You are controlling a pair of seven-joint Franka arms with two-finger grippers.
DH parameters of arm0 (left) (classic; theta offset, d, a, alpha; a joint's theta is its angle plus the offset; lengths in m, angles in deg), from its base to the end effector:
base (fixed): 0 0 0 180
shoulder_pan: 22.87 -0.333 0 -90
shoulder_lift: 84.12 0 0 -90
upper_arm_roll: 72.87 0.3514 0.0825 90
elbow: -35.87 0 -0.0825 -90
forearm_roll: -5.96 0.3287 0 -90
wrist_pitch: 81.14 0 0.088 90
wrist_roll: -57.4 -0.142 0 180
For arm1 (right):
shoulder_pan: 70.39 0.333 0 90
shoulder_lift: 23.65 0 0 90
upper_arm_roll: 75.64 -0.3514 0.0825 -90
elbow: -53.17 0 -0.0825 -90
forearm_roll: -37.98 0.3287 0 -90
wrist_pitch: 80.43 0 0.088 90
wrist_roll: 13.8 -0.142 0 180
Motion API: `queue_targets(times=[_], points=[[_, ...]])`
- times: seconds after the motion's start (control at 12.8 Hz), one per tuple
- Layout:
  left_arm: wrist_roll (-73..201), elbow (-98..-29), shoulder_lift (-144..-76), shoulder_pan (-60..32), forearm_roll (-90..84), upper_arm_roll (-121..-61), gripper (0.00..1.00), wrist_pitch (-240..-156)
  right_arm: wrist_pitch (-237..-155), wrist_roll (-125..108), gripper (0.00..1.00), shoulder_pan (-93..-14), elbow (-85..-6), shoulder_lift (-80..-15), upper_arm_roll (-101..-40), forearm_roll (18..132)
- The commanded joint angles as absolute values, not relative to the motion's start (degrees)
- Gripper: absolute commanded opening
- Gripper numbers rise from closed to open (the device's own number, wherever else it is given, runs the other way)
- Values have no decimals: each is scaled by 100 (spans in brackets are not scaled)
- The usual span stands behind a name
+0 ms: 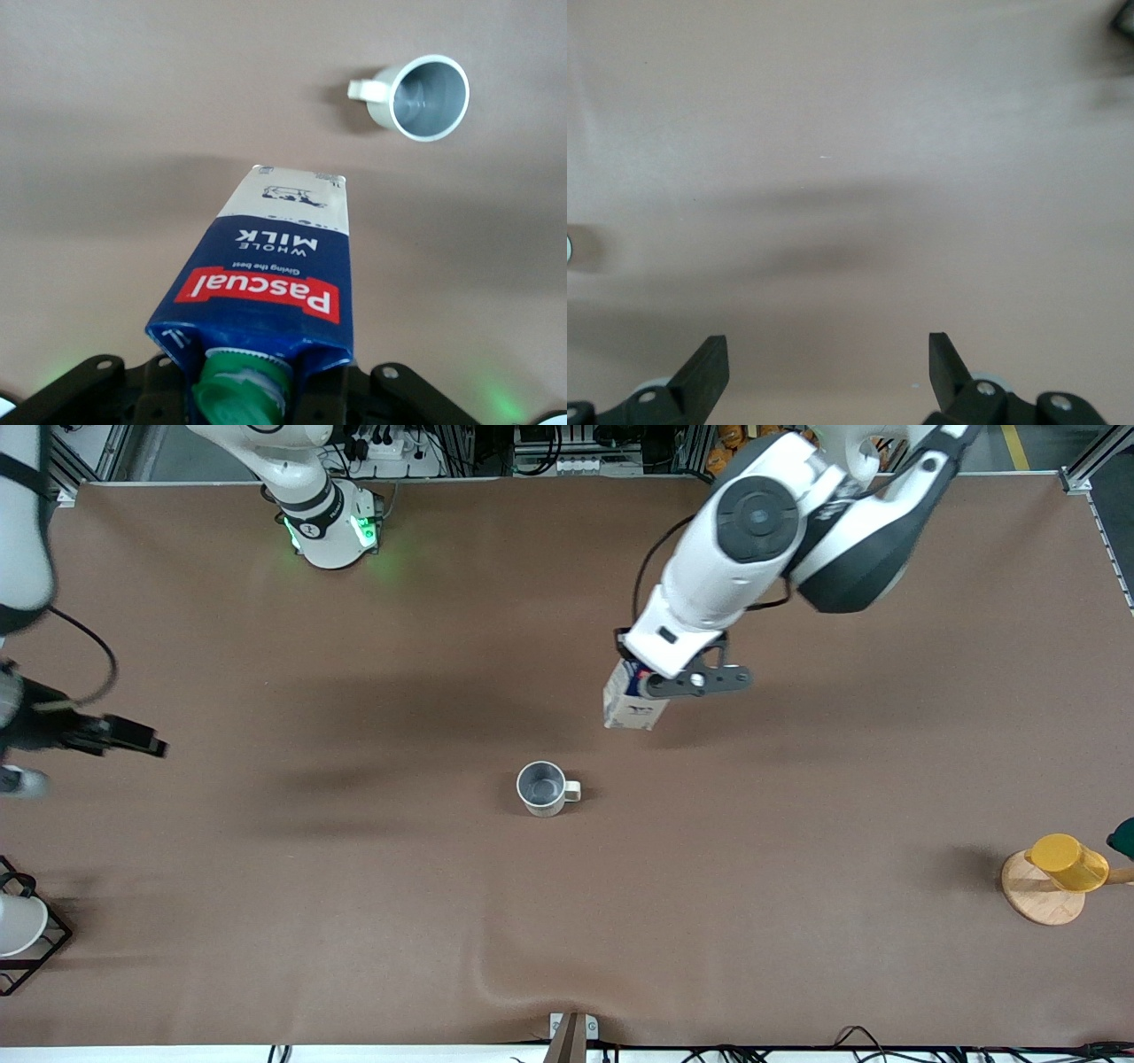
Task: Place milk next to cup
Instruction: 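Carry the milk carton with the left gripper toward the mug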
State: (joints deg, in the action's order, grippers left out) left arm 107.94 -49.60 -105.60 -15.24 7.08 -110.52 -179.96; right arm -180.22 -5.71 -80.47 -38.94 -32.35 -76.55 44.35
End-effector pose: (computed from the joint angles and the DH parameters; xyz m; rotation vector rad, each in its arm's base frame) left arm 0.4646 -0.3820 0.4991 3.0309 0.1742 -0.3007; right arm 0.5536 -0.0759 0.5445 -3.0278 0.0589 0.0012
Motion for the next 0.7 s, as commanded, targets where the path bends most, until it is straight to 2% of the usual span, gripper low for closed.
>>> queue_targets(times=[0.0,0.31,0.62], points=[[11101,-4158,-11398,-839,1140,-10874,29,-17896,-17914,-404,100,-8138,-4219,-2525,-7810,4291],[10768,-4025,-11813,67,1518,-10356,33,-17940,-17606,-553,100,-7831,-4088,-2312,-7933,4194],[10609,-3824,-12129,744,1519,-9750,33,-18423,-17456,-1626,100,-7768,-4140,-2321,-7951,4194]])
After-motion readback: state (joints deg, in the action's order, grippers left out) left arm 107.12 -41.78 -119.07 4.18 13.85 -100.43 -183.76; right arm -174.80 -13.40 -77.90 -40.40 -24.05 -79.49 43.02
